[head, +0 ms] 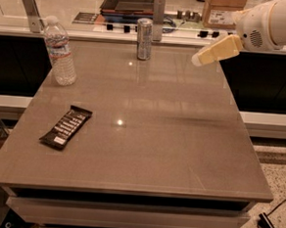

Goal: Move redbull can near rxbar chocolate

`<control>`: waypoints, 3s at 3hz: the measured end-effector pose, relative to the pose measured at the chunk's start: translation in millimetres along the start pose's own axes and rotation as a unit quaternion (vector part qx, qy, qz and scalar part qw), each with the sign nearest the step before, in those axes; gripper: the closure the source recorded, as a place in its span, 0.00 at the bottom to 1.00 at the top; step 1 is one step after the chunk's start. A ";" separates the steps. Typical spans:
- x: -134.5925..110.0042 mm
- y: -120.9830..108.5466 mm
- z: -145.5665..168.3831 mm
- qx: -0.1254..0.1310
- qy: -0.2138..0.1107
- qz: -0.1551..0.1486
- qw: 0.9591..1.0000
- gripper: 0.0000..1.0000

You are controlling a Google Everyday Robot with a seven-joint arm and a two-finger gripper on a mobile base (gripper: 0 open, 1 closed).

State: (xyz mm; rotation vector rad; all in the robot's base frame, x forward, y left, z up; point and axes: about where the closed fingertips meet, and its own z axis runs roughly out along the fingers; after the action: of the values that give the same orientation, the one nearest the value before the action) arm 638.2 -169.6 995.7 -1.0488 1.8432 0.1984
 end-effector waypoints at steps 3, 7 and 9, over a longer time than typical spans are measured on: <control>-12.1 -9.2 106.4 -0.024 -0.033 0.031 0.999 0.00; -40.4 -16.8 199.1 -0.039 -0.100 0.072 0.992 0.00; -46.8 -13.5 240.7 -0.063 -0.110 0.075 0.989 0.00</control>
Offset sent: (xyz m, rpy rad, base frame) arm 0.0922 0.0624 -0.0505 0.1153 0.0211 0.0294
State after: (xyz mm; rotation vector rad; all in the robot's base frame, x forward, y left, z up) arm 815.2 -20.9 912.8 -0.9331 1.7258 0.5061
